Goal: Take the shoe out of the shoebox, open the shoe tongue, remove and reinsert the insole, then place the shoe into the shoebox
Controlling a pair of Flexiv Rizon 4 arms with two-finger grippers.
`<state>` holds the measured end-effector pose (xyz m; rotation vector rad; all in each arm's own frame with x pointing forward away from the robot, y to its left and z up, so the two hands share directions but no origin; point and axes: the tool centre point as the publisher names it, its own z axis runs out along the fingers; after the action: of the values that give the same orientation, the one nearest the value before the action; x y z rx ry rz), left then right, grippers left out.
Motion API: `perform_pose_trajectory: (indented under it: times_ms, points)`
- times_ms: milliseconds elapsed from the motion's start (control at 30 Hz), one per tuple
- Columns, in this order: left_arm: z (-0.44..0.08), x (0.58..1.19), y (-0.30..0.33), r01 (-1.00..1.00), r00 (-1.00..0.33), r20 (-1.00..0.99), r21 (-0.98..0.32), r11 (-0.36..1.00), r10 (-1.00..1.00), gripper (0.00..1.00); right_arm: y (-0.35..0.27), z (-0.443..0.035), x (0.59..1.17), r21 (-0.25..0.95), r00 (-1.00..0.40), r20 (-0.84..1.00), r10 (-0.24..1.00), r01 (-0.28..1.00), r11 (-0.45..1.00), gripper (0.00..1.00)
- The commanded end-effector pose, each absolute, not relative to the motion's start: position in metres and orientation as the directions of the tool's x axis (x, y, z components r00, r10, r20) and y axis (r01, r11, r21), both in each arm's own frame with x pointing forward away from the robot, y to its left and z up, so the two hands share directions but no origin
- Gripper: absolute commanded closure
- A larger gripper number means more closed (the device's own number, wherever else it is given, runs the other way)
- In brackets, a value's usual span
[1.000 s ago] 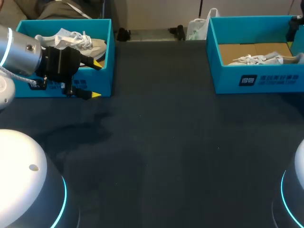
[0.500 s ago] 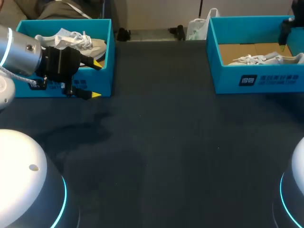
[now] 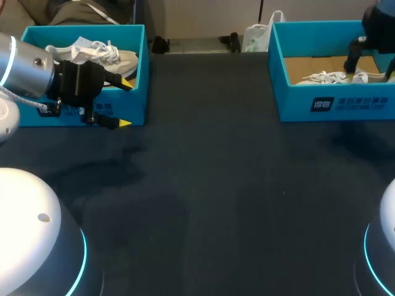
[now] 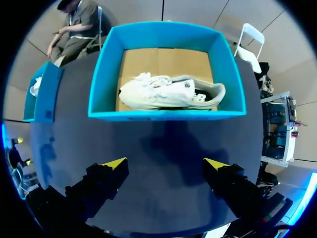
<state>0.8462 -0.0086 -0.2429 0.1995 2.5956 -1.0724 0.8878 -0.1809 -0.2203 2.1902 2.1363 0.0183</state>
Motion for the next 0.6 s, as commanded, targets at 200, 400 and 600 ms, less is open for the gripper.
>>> perform_pose_trajectory:
  times_ms: [200, 400, 600]
  points:
    - [-0.243, 0.847, -0.009, 0.249, -0.938, -0.347, -0.660, 0.709, 0.007, 0.00, -0.165, -0.229, 0.869, 0.054, 0.017, -0.028, 0.999, 0.998, -0.016, 0.00]
    - [-0.243, 0.852, -0.004, 0.258, -0.936, -0.350, -0.656, 0.710, 0.017, 0.00, -0.165, -0.229, 0.869, 0.054, 0.017, -0.028, 0.999, 0.998, -0.016, 0.00]
    - [-0.238, 0.867, 0.010, 0.329, -0.924, -0.366, -0.624, 0.709, 0.107, 0.00, -0.165, -0.229, 0.869, 0.054, 0.017, -0.028, 0.999, 0.998, -0.016, 0.00]
